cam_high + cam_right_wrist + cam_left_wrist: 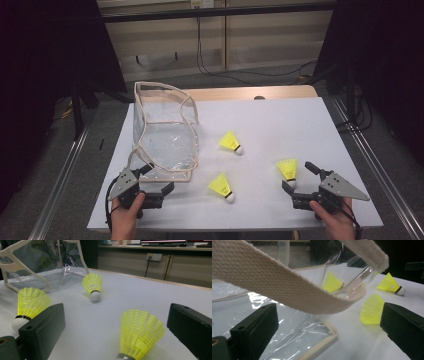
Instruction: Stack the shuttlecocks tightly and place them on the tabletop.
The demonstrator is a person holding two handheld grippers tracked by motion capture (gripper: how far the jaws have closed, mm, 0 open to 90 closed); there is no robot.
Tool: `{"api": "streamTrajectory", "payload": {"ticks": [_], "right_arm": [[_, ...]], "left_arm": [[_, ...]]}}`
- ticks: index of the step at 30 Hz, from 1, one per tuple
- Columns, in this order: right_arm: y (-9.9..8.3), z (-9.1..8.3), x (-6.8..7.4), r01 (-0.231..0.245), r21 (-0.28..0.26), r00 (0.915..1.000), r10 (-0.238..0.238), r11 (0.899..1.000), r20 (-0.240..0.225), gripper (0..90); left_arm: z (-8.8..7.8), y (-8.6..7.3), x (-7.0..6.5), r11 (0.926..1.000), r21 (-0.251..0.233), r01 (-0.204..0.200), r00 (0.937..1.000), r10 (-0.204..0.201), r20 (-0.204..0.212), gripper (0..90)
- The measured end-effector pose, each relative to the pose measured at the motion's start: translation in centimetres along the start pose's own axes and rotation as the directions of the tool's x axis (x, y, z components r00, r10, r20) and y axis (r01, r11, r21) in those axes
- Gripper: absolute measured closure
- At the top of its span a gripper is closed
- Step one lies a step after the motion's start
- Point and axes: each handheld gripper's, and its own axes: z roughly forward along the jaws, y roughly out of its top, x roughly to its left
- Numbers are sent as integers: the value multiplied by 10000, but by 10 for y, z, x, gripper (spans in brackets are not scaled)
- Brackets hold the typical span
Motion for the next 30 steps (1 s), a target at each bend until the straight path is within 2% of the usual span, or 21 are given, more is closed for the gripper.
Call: {"api": "streamTrajectory", "payload": {"ticks": [1, 2, 4, 5, 7, 9, 10, 11, 12, 14, 16, 17, 20, 21, 23, 26, 27, 30], "right_arm": [[0, 0, 0, -4, -17, 10000, 4, 10000, -22, 17], [0, 0, 0, 4, -20, 10000, -4, 10000, -34, 17], [0, 1, 0, 109, -15, 9999, -110, 9999, -132, 16], [0, 1, 0, 112, 17, 9999, -112, 9999, -108, 16], [1, 1, 1, 104, -2, 9999, -104, 9999, -106, 16], [1, 1, 0, 116, -37, 9998, -117, 9999, -144, 16], [1, 1, 0, 111, -37, 9998, -112, 9999, -141, 16], [1, 1, 0, 106, -36, 9999, -106, 9999, -135, 16], [1, 1, 0, 98, -25, 9999, -98, 9999, -125, 17], [1, 1, 0, 113, -47, 9998, -113, 9999, -143, 18], [1, 0, 0, 100, -32, 9999, -101, 9999, -137, 18], [1, 0, 1, 125, 17, 9999, -125, 9999, -117, 18], [1, 0, 1, 125, 5, 9999, -125, 9999, -106, 15], [1, 0, 0, 153, 27, 9998, -153, 9999, -99, 14], [1, 1, 0, 128, 8, 9998, -128, 9999, -131, 14], [1, 1, 0, 170, 35, 9998, -170, 9998, -88, 14], [1, 1, 0, 171, 22, 9998, -171, 9999, -139, 14], [1, 1, 0, 181, 14, 9997, -181, 9998, -137, 14]], "left_arm": [[0, 0, -2, 9999, -9, 131, 9999, -131, 31, 16], [0, 0, -1, 10000, 40, 15, 10000, -15, 42, 17], [0, 0, -2, 10000, -9, 83, 9999, -83, 87, 17], [0, 1, -2, 9998, 145, 110, 9999, -110, 31, 19], [0, 0, -1, 9988, 481, -93, 9999, 91, 60, 19], [2, 0, -3, 9984, 545, -123, 9997, 110, 236, 18], [3, 0, -5, 9990, 453, 65, 9996, -78, 286, 18], [3, 0, -4, 9979, 624, -174, 9994, 155, 304, 16], [4, 0, -6, 9980, 624, -54, 9995, 35, 303, 17], [5, 0, -7, 9959, 866, -254, 9991, 223, 365, 18], [5, 0, -7, 9957, 893, -227, 9987, 185, 476, 19], [5, 0, -9, 9963, 858, -77, 9986, 33, 522, 20], [5, 0, -9, 9952, 969, -100, 9985, 48, 537, 20], [6, 0, -10, 9953, 972, 35, 9981, -94, 602, 20], [7, 0, -11, 9930, 1176, -99, 9972, 11, 748, 20], [11, -1, -14, 9910, 1334, -86, 9941, -59, 1079, 21], [11, -1, -14, 9881, 1500, -336, 9939, 172, 1091, 21], [12, 0, -16, 9916, 1289, -75, 9928, -80, 1196, 19]]}}
